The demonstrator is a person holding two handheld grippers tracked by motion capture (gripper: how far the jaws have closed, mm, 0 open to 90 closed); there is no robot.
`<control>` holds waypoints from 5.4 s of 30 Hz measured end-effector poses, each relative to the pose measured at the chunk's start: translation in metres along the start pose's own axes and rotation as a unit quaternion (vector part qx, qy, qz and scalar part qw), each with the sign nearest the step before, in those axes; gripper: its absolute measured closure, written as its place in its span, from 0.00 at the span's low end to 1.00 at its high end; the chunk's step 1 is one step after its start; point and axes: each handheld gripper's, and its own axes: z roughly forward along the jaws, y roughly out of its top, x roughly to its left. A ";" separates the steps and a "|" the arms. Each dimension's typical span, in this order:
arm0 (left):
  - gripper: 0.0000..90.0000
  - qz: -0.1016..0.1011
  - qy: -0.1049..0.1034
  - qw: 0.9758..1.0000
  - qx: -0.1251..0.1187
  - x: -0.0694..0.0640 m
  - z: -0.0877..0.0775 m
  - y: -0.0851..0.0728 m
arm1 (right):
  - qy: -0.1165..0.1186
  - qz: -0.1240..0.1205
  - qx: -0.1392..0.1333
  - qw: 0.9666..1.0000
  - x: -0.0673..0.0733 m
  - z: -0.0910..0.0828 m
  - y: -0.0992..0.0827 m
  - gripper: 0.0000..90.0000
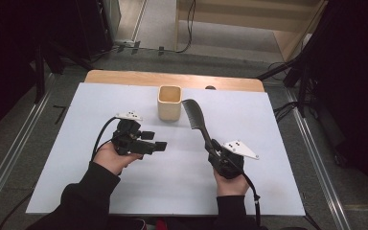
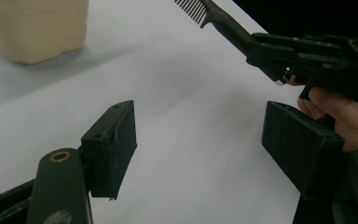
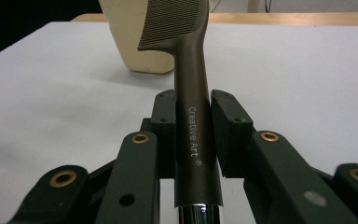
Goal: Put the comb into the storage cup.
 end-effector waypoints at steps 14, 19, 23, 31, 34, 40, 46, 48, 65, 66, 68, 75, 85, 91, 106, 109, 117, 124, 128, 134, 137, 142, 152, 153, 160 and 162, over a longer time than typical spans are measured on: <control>0.30 0.000 0.005 1.000 -0.006 -0.008 0.016 0.013 | -0.015 0.007 -0.047 0.999 0.013 -0.001 -0.009 0.78; 0.30 0.002 0.010 1.000 -0.010 -0.011 0.020 0.018 | -0.017 0.012 -0.056 0.998 0.014 -0.001 -0.009 0.78; 0.30 -0.003 0.010 1.000 -0.014 -0.011 0.023 0.021 | -0.017 0.016 -0.062 0.998 0.015 0.000 -0.010 0.78; 0.30 -0.007 0.012 1.000 -0.013 -0.013 0.030 0.025 | -0.025 0.015 -0.087 0.996 0.020 0.000 -0.013 0.78; 0.30 -0.003 0.010 1.000 -0.014 -0.017 0.033 0.029 | -0.022 0.013 -0.092 0.995 0.021 0.001 -0.014 0.78; 0.30 -0.005 0.008 1.000 -0.018 -0.021 0.036 0.033 | -0.017 0.010 -0.115 0.993 0.024 -0.001 -0.015 0.78; 0.30 -0.006 0.012 1.000 -0.016 -0.023 0.041 0.035 | -0.017 0.011 -0.116 0.993 0.024 0.002 -0.016 0.78; 0.30 -0.004 0.017 1.000 -0.015 -0.024 0.042 0.036 | -0.017 0.011 -0.115 0.993 0.025 0.002 -0.016 0.78; 0.30 -0.011 0.022 0.999 -0.023 -0.033 0.059 0.046 | -0.017 0.021 -0.121 0.992 0.027 0.004 -0.016 0.78; 0.30 -0.011 0.023 0.999 -0.023 -0.033 0.060 0.046 | -0.018 0.021 -0.121 0.992 0.027 0.004 -0.016 0.78; 0.30 -0.013 0.025 0.999 -0.023 -0.033 0.062 0.046 | -0.017 0.021 -0.122 0.992 0.027 0.004 -0.016 0.78; 0.31 -0.021 0.027 0.999 -0.027 -0.035 0.070 0.048 | -0.016 0.020 -0.122 0.992 0.029 0.005 -0.017 0.78; 0.31 -0.023 0.032 0.999 -0.024 -0.038 0.078 0.052 | -0.015 0.021 -0.122 0.992 0.031 0.006 -0.017 0.78; 0.31 -0.024 0.036 0.999 -0.021 -0.040 0.082 0.054 | -0.016 0.024 -0.124 0.992 0.032 0.006 -0.017 0.78; 0.35 -0.034 0.049 0.998 -0.020 -0.040 0.094 0.056 | -0.012 0.031 -0.124 0.992 0.033 0.007 -0.017 0.78; 0.38 -0.040 0.052 0.998 -0.024 -0.040 0.096 0.056 | -0.011 0.033 -0.125 0.992 0.034 0.007 -0.017 0.78; 0.48 -0.064 0.050 0.996 -0.039 -0.040 0.098 0.055 | -0.010 0.035 -0.129 0.991 0.035 0.007 -0.017 0.78; 0.58 -0.090 0.023 0.995 -0.037 -0.036 0.100 0.052 | -0.006 0.039 -0.129 0.991 0.036 0.008 -0.017 0.78; 0.64 -0.086 0.019 0.995 -0.037 -0.037 0.101 0.051 | -0.003 0.038 -0.127 0.991 0.036 0.009 -0.018 0.78; 0.70 -0.087 0.015 0.995 -0.038 -0.037 0.100 0.051 | -0.003 0.038 -0.122 0.992 0.036 0.011 -0.019 0.78; 0.71 -0.089 0.011 0.995 -0.035 -0.036 0.099 0.051 | -0.001 0.041 -0.119 0.992 0.036 0.011 -0.019 0.78; 0.73 -0.100 -0.001 0.994 -0.034 -0.033 0.099 0.050 | 0.002 0.040 -0.116 0.992 0.036 0.012 -0.019 0.78; 0.77 -0.112 -0.014 0.993 -0.037 -0.030 0.096 0.050 | 0.006 0.032 -0.109 0.994 0.037 0.015 -0.019 0.78; 0.77 -0.112 -0.015 0.993 -0.037 -0.030 0.096 0.050 | 0.008 0.033 -0.106 0.994 0.036 0.016 -0.019 0.78; 0.79 -0.118 -0.026 0.992 -0.039 -0.029 0.095 0.050 | 0.007 0.032 -0.099 0.995 0.037 0.015 -0.017 0.77; 0.79 -0.117 -0.028 0.992 -0.038 -0.029 0.094 0.050 | 0.007 0.029 -0.099 0.995 0.037 0.015 -0.017 0.77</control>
